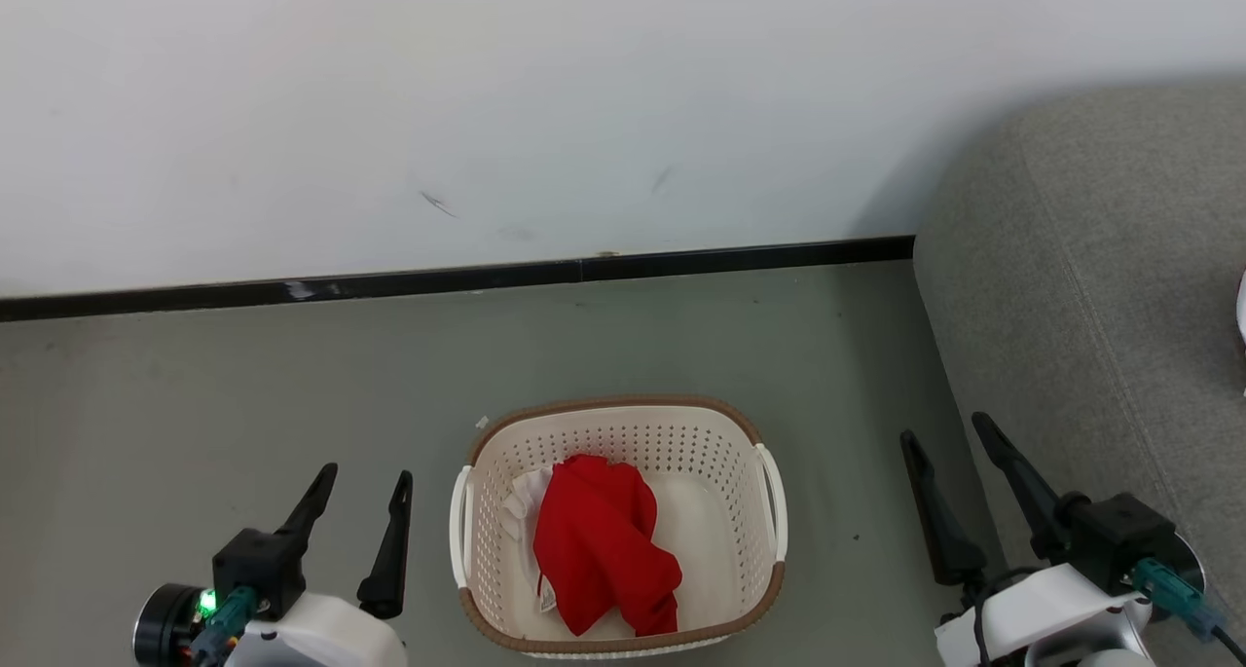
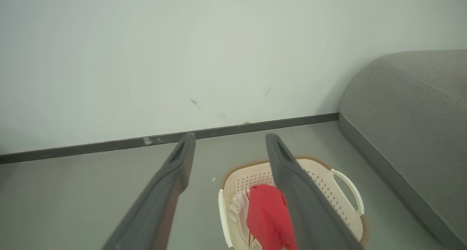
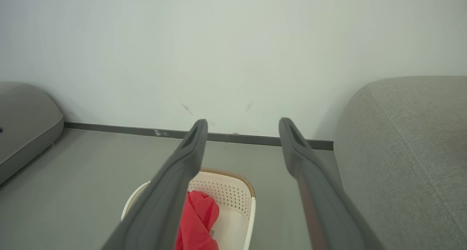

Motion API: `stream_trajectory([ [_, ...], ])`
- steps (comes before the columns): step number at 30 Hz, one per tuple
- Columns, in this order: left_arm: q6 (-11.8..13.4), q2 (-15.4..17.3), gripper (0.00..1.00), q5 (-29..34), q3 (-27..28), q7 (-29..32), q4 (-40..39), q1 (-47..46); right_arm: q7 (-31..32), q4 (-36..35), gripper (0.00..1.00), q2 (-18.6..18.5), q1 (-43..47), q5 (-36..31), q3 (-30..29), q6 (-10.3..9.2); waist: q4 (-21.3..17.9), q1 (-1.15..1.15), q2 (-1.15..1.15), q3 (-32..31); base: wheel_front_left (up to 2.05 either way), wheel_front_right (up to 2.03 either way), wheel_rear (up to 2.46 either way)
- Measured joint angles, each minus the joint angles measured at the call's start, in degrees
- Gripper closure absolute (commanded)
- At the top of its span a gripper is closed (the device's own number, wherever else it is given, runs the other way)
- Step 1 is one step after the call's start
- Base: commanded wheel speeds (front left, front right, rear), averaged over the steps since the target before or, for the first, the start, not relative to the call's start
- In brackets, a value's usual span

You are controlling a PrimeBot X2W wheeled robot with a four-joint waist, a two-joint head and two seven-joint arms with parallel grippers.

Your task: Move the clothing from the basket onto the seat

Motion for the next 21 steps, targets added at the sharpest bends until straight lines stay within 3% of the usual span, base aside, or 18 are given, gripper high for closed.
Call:
stream_trajectory([
  [11, -2.9, -2.2, 0.00, 1.5, -5.2, 3.4, 2.6, -7.4, 0.0, -2.9, 0.00, 0.1, 0.0, -0.9, -2.3, 0.00, -1.2, 0.00, 0.00, 5.3, 0.00, 0.00, 0.00],
  [21, -3.5, -3.7, 0.00, 2.1, -6.8, 5.1, 7.2, -12.7, 0.0, -5.5, 0.00, 0.1, -1.4, -0.9, -4.1, 0.00, -3.3, 0.00, 0.00, 11.1, 0.00, 0.00, 0.00],
])
